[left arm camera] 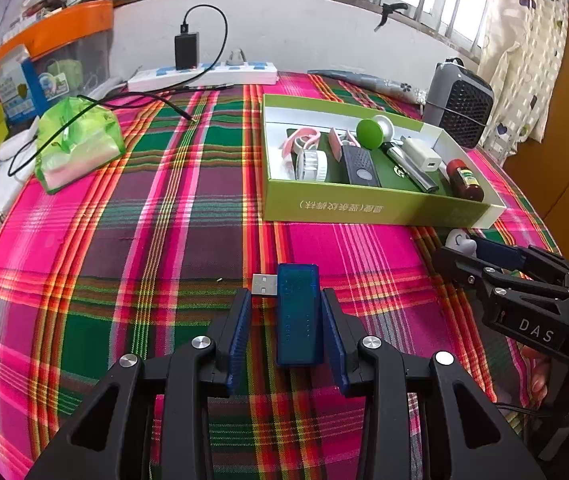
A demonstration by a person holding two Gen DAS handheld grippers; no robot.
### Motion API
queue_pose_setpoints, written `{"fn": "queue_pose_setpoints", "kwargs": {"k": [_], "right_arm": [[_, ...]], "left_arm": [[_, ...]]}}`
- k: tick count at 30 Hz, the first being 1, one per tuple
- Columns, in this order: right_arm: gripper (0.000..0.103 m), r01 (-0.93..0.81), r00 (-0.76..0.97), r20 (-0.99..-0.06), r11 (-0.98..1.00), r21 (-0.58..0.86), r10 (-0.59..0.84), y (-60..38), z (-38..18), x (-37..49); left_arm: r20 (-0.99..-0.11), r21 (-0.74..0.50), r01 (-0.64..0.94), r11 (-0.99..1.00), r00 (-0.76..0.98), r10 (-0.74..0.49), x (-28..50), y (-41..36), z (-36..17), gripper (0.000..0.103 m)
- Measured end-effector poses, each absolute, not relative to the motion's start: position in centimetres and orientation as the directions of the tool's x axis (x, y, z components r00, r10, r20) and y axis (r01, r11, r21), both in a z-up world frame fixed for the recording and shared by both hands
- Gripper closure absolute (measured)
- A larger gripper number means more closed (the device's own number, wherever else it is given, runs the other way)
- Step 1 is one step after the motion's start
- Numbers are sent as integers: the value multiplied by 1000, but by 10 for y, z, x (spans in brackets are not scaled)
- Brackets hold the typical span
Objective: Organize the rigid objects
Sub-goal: 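Close the right gripper on the white panda-face gadget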
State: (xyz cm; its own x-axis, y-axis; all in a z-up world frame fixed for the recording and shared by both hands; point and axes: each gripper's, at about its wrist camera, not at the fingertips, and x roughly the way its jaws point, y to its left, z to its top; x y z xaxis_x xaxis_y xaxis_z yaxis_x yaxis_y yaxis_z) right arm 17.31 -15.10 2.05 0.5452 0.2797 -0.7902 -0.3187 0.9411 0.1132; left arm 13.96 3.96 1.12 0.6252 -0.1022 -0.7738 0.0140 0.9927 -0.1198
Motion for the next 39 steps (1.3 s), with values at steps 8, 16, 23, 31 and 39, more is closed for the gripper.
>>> {"fn": "queue_pose_setpoints", "kwargs": {"k": [8,16,23,31,39], "right_arm": [[49,-320,555,-796,945,63,241,-148,20,172],[49,-319,563,-801,948,17,204,-145,19,171],[50,-321,563,-800,947,20,208,-145,19,169],[53,-321,562,-797,946,38,222,-148,19,168],[53,-326,559,-795,944,50,236,-149,20,168]], "left_arm": [[-774,-113,14,994,626,-97,139,39,11,70],[-776,-75,14,997,627,-67,140,34,11,70],[-776,-63,15,998,628,-58,140,32,11,70],[-775,-64,15,998,629,-59,140,32,11,70],[-773,-73,13,997,631,-65,140,34,11,70]]}}
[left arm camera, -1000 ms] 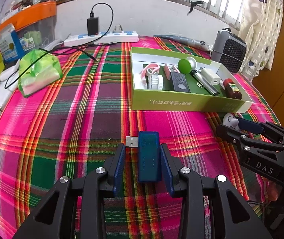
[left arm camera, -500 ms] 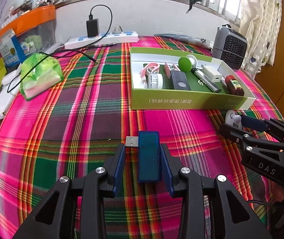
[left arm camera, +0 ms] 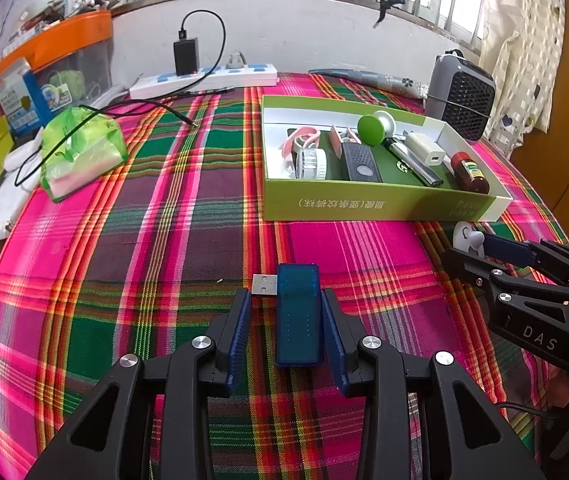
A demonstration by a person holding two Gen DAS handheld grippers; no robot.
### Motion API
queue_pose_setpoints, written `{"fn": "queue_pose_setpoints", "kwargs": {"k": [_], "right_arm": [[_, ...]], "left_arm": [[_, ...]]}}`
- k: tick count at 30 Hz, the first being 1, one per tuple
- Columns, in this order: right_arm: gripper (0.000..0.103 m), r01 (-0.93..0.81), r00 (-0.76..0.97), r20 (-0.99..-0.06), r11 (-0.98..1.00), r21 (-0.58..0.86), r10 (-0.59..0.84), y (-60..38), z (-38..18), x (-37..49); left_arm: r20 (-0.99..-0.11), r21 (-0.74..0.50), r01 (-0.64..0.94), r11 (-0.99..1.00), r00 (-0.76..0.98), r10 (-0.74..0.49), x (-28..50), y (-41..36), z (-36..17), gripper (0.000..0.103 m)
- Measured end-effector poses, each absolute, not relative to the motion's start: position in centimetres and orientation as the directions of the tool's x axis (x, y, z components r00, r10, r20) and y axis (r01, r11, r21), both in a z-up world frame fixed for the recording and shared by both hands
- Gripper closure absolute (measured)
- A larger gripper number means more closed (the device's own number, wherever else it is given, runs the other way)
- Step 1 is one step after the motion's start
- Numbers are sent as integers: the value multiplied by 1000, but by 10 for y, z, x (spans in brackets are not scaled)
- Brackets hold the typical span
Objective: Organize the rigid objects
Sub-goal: 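Close the right gripper on the white panda-face gadget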
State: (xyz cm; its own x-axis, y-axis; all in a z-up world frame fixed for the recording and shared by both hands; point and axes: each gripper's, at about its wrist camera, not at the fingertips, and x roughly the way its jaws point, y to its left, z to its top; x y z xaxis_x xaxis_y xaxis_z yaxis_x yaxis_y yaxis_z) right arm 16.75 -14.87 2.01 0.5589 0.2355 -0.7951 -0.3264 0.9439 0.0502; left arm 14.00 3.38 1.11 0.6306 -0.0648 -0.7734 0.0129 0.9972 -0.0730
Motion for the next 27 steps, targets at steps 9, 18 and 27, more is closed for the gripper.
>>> {"fn": "queue_pose_setpoints", "kwargs": {"k": [9,18,27], "right_arm": [[53,-341,559,-793,939,47,242,-147,21,164],[53,-349,573,-781,936,43,249,-147,26,157],[53,-347,598,-756,936,55,266,-151,40,150]], "left_arm": [[-774,-74,12,997,630,-64,140,34,11,70],[-760,-68,22,997,646,-66,134,30,21,70],[-735,-58,37,998,675,-68,128,24,38,70]]}}
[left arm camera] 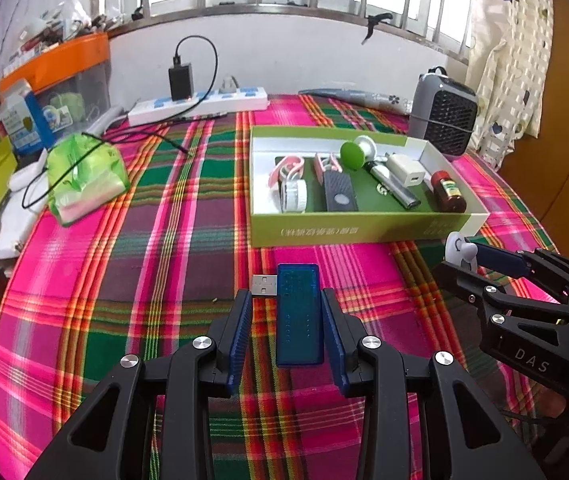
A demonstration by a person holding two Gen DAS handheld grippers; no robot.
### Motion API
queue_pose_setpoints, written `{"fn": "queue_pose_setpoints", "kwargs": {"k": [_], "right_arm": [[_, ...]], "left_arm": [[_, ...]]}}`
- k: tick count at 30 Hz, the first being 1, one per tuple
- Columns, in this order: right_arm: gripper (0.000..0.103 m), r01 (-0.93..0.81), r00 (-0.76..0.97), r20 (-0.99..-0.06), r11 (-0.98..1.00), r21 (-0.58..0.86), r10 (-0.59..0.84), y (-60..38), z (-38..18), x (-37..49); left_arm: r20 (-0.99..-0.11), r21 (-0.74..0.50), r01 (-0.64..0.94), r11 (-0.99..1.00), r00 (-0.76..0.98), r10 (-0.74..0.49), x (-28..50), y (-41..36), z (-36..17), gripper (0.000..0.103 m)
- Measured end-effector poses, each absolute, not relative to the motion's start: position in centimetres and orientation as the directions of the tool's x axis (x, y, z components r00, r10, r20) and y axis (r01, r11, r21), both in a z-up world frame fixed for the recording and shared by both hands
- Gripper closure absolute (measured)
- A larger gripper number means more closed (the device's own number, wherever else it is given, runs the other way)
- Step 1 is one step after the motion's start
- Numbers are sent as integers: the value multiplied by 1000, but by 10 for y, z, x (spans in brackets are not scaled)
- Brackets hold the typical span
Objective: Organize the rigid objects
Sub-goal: 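Close the right gripper on the white panda-face gadget, then carry the blue USB stick and white gadget with both grippers over the box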
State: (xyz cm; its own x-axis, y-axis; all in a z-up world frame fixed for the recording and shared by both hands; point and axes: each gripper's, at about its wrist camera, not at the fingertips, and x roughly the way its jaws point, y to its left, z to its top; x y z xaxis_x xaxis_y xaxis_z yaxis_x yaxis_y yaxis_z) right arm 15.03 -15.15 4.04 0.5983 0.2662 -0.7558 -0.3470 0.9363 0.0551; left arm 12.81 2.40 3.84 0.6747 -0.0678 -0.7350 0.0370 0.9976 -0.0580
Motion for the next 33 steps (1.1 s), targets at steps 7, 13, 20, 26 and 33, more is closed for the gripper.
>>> {"fn": "queue_pose_setpoints", "kwargs": {"k": [7,13,20,26,33], "right_arm": [[53,-342,623,-734,938,56,271,-155,54,148],[53,-338,642,-715,939,59,276,-160,66,150],[53,-334,651,-704,940,68,282,-165,75,161],[53,-327,653,-707,943,61,273,-168,78,177],[53,-347,643,-710,935,66,288,-164,79,198]], "left_arm": [[-714,-54,45,998,697,-70,128,21,52,70],[-697,-58,59,997,712,-83,133,18,65,70],[-700,-74,64,995,708,-98,149,17,69,70],[-695,-74,67,995,712,-100,164,15,73,70],[-704,-93,73,993,700,-117,190,13,75,70]]}}
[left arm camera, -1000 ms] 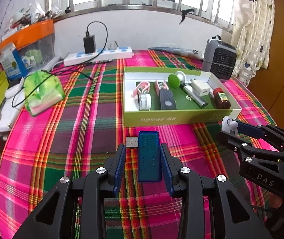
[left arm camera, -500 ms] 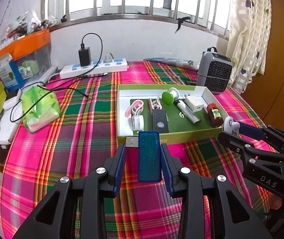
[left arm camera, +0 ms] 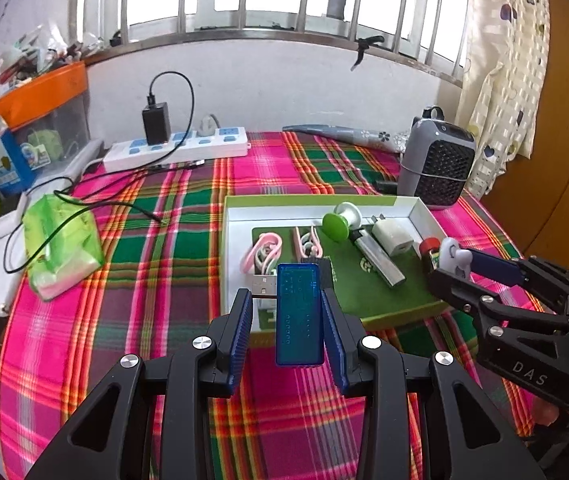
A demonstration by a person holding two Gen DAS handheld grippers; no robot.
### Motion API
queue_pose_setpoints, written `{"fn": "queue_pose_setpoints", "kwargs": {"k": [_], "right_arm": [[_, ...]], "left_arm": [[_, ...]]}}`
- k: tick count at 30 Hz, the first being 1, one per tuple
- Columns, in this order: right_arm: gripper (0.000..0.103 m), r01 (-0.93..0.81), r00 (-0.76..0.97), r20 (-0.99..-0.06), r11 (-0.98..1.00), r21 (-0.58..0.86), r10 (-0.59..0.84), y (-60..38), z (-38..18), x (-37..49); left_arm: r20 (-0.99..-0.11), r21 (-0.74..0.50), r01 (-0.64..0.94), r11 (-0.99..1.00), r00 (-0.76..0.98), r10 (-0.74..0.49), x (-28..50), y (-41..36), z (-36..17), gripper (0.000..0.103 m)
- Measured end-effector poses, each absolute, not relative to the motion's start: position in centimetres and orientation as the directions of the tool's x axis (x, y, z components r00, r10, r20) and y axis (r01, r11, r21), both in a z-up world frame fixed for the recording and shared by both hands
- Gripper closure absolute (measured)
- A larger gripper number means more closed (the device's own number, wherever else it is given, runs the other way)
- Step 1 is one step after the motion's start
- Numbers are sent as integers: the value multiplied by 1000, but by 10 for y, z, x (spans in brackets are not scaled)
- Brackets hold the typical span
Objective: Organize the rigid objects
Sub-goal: 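Carry the blue USB stick and white gadget with both grippers over the box, then lower both items into the box and open both grippers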
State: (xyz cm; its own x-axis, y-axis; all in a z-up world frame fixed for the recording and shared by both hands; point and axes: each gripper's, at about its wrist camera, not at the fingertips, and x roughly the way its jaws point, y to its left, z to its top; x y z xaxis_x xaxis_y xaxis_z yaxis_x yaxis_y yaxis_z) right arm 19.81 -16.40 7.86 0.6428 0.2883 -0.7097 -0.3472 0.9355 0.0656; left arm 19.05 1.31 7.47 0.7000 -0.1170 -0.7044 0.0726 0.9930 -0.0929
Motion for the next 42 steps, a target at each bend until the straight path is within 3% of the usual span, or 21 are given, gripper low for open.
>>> {"fn": "queue_pose_setpoints", "kwargs": {"k": [42], "right_arm": [[53,-407,557,-783,913,32,276,-137,30,255]], "left_arm": [[-767,-96,86,992,629,-129,256,2,36,70]]}}
